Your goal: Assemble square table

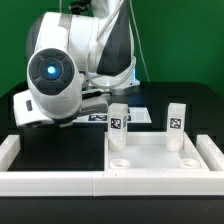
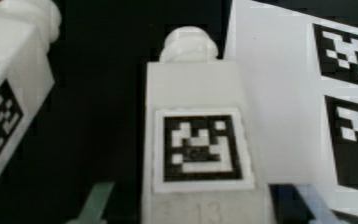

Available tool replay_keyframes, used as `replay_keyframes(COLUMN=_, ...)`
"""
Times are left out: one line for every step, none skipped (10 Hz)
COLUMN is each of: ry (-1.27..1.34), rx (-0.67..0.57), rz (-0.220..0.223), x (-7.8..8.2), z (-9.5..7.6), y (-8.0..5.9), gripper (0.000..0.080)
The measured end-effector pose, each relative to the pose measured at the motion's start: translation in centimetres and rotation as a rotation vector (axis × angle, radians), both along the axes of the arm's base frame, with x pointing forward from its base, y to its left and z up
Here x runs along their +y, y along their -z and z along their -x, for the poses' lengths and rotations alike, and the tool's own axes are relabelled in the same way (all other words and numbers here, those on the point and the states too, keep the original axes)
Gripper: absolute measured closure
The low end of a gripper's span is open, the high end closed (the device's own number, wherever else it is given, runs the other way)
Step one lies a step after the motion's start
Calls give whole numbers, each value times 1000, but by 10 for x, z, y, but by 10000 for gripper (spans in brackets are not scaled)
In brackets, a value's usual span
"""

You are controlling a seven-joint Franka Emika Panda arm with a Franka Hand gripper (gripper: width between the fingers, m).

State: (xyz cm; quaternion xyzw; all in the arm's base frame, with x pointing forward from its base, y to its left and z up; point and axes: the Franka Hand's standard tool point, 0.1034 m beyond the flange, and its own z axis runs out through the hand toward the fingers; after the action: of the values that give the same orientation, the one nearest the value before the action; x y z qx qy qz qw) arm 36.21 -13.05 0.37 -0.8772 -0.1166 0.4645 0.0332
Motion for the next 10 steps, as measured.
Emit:
replay_keyframes(ry=-3, rx=0, rz=-2, x=1, z=0, y=0, gripper=511)
replay_keyframes(ry=-6, rx=0, rz=-3, x=1, z=0, y=0, gripper=511)
replay_keyframes(ry=-9, rx=1, rz=-6, x=2, z=-1, y=0, gripper=511)
replay_keyframes(ry=-13, rx=1, rz=-9, x=3, z=-1, y=0, gripper=511)
replay_keyframes(ry=-22, rx=3, rz=-19, x=3, z=-1, y=0, gripper=511)
replay_keyframes(ry=-33, rx=7, rz=-33, x=4, z=0, y=0, gripper=511)
replay_keyframes(ry=-37, rx=22, rz=-39, x=6, z=2, y=-1, gripper=510)
replay_keyframes(ry=-36, rx=27, rz=-40, x=7, z=3, y=0, gripper=509)
replay_keyframes(ry=-42, rx=21, rz=-38, x=8, z=2, y=0, gripper=509)
replay_keyframes(ry=-46, rx=19, rz=-35, x=9, z=2, y=0, gripper=509)
